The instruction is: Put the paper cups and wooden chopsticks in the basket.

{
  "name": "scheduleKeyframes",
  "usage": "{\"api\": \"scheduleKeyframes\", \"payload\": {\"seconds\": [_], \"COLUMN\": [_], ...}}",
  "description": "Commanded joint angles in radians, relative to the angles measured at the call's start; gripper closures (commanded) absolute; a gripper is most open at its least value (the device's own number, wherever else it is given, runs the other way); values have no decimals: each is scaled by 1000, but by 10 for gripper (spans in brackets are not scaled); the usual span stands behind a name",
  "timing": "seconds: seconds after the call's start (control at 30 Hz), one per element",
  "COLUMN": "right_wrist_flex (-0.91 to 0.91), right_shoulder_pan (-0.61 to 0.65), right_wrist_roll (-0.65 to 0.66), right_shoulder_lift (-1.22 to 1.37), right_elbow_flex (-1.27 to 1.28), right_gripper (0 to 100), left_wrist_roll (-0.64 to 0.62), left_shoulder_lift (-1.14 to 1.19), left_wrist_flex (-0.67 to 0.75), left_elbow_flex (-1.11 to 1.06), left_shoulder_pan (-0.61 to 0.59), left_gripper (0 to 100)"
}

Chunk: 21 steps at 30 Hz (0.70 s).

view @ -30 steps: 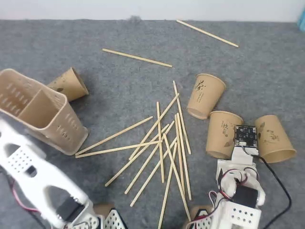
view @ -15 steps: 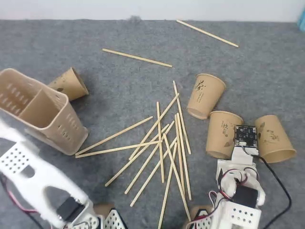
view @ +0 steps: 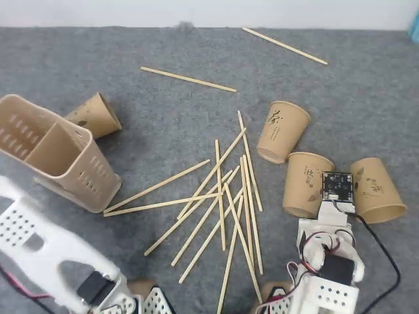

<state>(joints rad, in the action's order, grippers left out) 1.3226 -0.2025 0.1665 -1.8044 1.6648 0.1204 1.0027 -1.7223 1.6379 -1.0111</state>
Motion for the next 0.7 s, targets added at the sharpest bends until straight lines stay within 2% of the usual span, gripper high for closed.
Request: {"api": "scheduleKeyframes", "payload": {"seconds": [0.0,0.4,0.5,0.67], "right_wrist_flex": [-13,-13,-13,-13], "right_shoulder_pan": [-12,-12,-12,-12], "right_wrist_roll": [12,12,12,12], "right_shoulder_lift": [-13,-13,-13,-13], "right_elbow_flex": [18,18,18,18], "right_gripper": [991,991,991,991], "left_wrist_roll": [8,12,20,91], "left_shoulder_lift": [-167,-348,-433,-667], "left_wrist_flex": [-37,-43,-43,-37], "left_elbow_flex": [44,16,-85,-426], "left_shoulder_pan": [-25,-40,-38,-31], "left_gripper": [987,987,987,987]}}
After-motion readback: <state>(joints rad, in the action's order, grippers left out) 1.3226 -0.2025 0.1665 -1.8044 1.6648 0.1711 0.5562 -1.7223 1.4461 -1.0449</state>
